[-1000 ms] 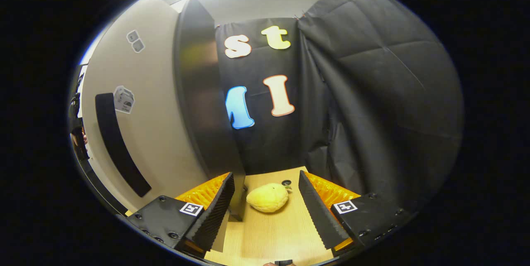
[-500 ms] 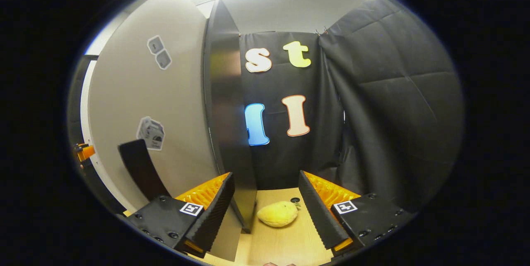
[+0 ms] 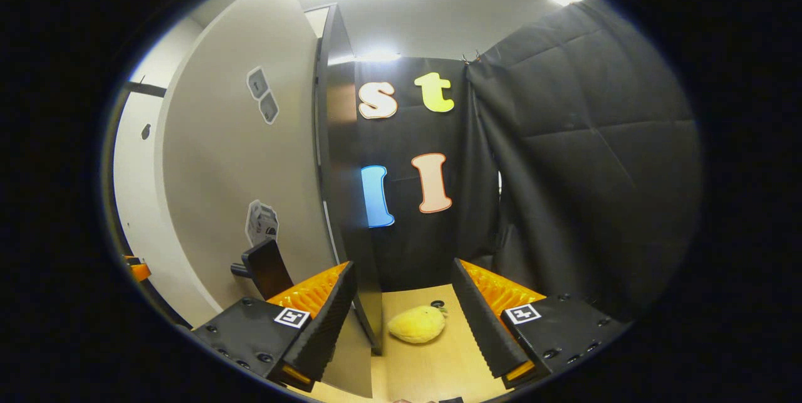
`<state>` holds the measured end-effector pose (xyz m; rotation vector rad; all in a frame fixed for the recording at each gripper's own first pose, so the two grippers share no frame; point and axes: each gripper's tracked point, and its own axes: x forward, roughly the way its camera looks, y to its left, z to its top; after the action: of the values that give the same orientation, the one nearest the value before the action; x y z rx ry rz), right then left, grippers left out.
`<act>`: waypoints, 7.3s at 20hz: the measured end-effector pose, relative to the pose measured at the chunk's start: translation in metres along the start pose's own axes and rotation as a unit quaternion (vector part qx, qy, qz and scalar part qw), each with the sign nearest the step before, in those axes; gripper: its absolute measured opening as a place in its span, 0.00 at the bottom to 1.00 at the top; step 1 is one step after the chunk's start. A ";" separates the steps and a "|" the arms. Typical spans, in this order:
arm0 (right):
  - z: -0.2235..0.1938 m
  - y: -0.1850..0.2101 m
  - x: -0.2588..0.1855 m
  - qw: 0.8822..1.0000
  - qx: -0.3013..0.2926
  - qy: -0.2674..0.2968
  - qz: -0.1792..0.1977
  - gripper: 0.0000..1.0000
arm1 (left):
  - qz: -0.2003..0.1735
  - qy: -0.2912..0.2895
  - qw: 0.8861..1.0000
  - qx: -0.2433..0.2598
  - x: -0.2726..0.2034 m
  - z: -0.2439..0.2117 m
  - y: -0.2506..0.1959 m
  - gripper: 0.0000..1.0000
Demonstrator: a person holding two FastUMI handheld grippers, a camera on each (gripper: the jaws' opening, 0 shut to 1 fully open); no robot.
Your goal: Grab one shoe with the right hand and put it into the shoe cabinet, grab the other shoe with the left hand and put it into the shoe cabinet; then close the right door with the right hand and the left door with the left hand.
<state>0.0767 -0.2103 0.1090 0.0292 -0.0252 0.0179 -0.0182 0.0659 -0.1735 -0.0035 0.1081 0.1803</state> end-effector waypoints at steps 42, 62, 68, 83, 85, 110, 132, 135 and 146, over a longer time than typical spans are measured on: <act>-0.035 0.222 -0.014 0.996 0.011 0.033 0.085 0.98 | 0.011 0.021 0.997 -0.073 -0.067 -0.063 0.126 1.00; -0.147 0.217 -0.050 0.986 -0.002 0.156 0.065 0.98 | 0.035 -0.065 0.997 -0.022 0.017 0.020 0.263 1.00; -0.170 0.241 -0.069 0.978 0.035 0.177 0.099 0.98 | -0.034 -0.081 0.995 -0.041 0.057 0.054 0.237 0.94; -0.198 0.231 -0.089 0.978 0.046 0.186 0.080 0.99 | -0.098 -0.072 0.993 -0.004 0.073 0.073 0.174 0.92; -0.196 0.228 -0.086 0.979 0.046 0.182 0.076 0.99 | -0.110 -0.068 0.991 -0.019 0.072 0.069 0.154 0.92; -0.148 0.196 -0.089 0.994 0.066 0.082 0.031 0.98 | -0.199 -0.065 0.978 -0.018 0.089 0.083 -0.003 0.98; -0.080 0.186 -0.089 0.999 0.031 -0.007 0.005 0.98 | -0.014 -0.045 0.998 -0.029 0.014 -0.012 0.017 0.87; -0.084 0.190 -0.092 1.000 0.025 -0.008 0.011 0.98 | -0.004 -0.028 0.999 -0.047 -0.005 -0.037 0.026 0.98; -0.109 0.193 -0.105 0.999 -0.010 0.024 0.023 0.98 | 0.005 -0.011 0.997 -0.073 -0.030 -0.074 0.051 0.92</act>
<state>-0.0295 -0.0164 0.0029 0.0090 0.0230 0.0640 -0.0642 0.1099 -0.2437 -0.1472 0.0726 0.1988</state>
